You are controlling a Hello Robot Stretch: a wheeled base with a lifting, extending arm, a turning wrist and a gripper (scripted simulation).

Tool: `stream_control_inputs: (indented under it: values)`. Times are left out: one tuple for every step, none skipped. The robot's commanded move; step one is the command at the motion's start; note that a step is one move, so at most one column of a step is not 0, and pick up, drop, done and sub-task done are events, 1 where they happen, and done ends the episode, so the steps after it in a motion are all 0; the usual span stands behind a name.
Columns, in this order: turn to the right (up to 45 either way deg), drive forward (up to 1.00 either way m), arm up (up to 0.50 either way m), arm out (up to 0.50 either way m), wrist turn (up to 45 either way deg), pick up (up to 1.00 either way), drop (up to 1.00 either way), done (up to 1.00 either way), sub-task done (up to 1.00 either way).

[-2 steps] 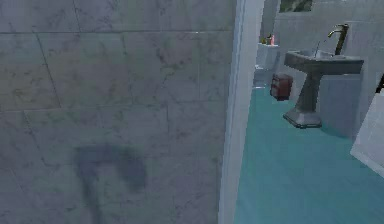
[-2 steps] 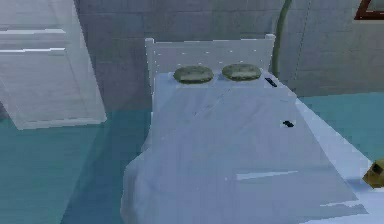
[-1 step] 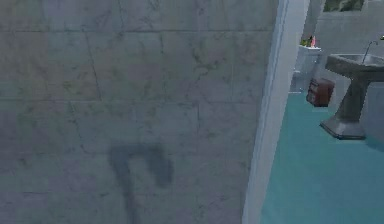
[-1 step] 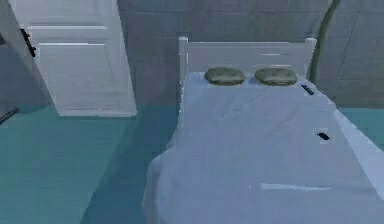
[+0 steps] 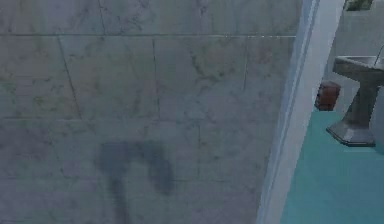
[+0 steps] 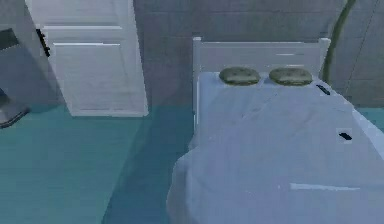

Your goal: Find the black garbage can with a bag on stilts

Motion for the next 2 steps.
stream_control_inputs:
  values:
    - [45.0,0.0,0.0,0.0,0.0,0.0,0.0,0.0,0.0]
    - [21.0,0.0,0.0,0.0,0.0,0.0,0.0,0.0,0.0]
